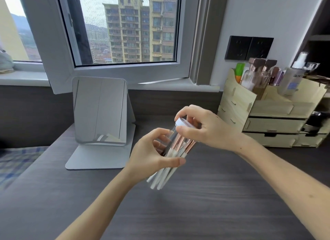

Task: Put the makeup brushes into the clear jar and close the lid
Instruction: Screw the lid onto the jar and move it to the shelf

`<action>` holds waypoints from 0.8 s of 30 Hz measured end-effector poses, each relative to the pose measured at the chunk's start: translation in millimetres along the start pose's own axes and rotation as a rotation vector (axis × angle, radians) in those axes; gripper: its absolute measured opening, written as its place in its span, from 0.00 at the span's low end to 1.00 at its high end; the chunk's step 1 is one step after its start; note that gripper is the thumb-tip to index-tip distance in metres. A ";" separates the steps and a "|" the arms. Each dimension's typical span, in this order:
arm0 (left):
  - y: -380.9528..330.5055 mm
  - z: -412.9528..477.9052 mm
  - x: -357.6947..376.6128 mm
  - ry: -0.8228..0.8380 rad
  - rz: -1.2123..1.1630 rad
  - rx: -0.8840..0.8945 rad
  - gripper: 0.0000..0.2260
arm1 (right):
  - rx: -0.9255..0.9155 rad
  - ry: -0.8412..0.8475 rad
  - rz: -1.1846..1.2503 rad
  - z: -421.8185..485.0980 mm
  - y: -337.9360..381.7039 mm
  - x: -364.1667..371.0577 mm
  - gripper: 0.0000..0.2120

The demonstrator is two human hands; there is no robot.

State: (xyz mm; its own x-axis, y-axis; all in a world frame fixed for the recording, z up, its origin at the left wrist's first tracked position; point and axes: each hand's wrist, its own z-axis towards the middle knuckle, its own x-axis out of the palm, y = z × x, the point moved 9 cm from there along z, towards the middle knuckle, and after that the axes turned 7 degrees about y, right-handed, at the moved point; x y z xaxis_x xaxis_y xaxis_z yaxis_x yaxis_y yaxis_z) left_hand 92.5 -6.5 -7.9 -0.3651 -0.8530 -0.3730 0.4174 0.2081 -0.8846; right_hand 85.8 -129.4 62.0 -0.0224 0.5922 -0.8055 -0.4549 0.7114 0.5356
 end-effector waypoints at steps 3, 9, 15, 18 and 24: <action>-0.2 -1.2 -0.3 -0.090 0.038 -0.014 0.27 | 0.030 -0.065 0.001 3.3 -1.8 0.4 0.10; -24.2 6.7 1.1 -0.342 0.241 0.015 0.24 | 0.146 -0.268 0.177 -4.4 -19.5 -14.0 0.34; -48.4 42.3 36.8 -0.170 0.260 0.099 0.33 | 0.146 -0.595 0.278 -43.5 -39.5 -49.1 0.33; -54.7 57.1 35.1 -0.147 0.204 0.131 0.34 | 0.173 -0.768 0.176 -68.6 -50.0 -102.6 0.33; -60.7 75.8 8.7 -0.308 0.053 0.140 0.15 | 0.244 -1.055 -0.089 -108.5 -71.8 -211.0 0.34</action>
State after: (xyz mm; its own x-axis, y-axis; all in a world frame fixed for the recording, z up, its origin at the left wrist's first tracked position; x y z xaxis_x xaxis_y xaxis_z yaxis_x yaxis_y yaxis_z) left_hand 127.1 -62.8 63.7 -0.0807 -0.9516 -0.2966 0.5471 0.2064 -0.8112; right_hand 26.6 -346.5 166.0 0.8313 0.4786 -0.2827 -0.2254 0.7551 0.6156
